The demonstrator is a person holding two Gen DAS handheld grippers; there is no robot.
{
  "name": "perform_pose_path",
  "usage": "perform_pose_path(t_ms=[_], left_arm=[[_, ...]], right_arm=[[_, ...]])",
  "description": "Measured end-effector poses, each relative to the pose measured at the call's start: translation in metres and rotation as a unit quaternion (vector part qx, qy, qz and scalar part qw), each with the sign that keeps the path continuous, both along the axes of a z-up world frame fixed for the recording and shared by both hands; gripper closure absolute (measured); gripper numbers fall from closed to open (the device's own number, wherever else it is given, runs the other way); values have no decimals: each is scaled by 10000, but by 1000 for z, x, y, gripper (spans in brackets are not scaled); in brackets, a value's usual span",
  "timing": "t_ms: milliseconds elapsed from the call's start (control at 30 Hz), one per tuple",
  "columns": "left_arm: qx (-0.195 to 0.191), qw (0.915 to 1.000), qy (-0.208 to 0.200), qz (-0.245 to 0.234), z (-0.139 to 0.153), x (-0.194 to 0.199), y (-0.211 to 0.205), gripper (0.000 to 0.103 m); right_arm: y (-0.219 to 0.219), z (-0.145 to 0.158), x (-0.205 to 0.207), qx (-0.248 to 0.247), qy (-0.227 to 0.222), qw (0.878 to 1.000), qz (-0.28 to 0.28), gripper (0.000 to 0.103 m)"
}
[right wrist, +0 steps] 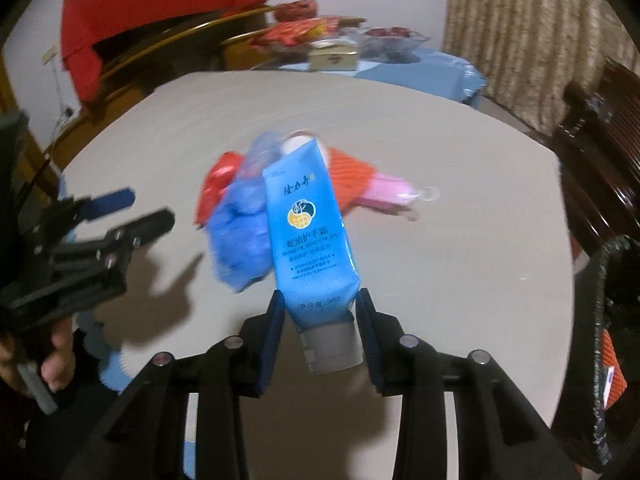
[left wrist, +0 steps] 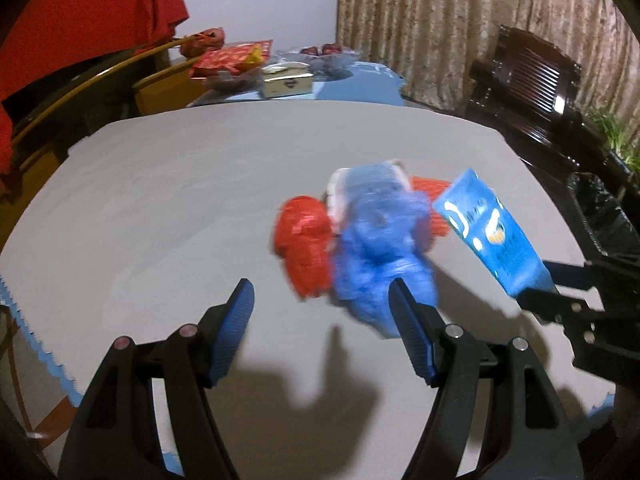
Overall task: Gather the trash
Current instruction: 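Grasp the blue plastic bag bundle with the left tool while the right tool holds the tube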
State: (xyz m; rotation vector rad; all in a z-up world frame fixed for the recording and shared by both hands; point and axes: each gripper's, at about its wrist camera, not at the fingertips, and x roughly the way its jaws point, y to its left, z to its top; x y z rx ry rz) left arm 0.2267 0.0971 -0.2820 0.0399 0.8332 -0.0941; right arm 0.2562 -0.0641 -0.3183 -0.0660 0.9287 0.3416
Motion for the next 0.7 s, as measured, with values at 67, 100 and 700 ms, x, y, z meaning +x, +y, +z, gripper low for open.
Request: perform_pose_path(t_ms=[67, 100, 700], left_arm=[[-12, 10000, 28, -93, -2, 3, -14, 34], [-10, 9999, 41, -125, -3, 5, -18, 34], [300, 9973, 541, -384, -36, 35, -59, 96]], right_arm=[[-12, 0, 3, 34, 6, 9999, -159, 67], [-17, 0, 6, 44, 4, 9997, -222, 67], [-61, -10, 15, 218, 28, 9983, -544, 68]])
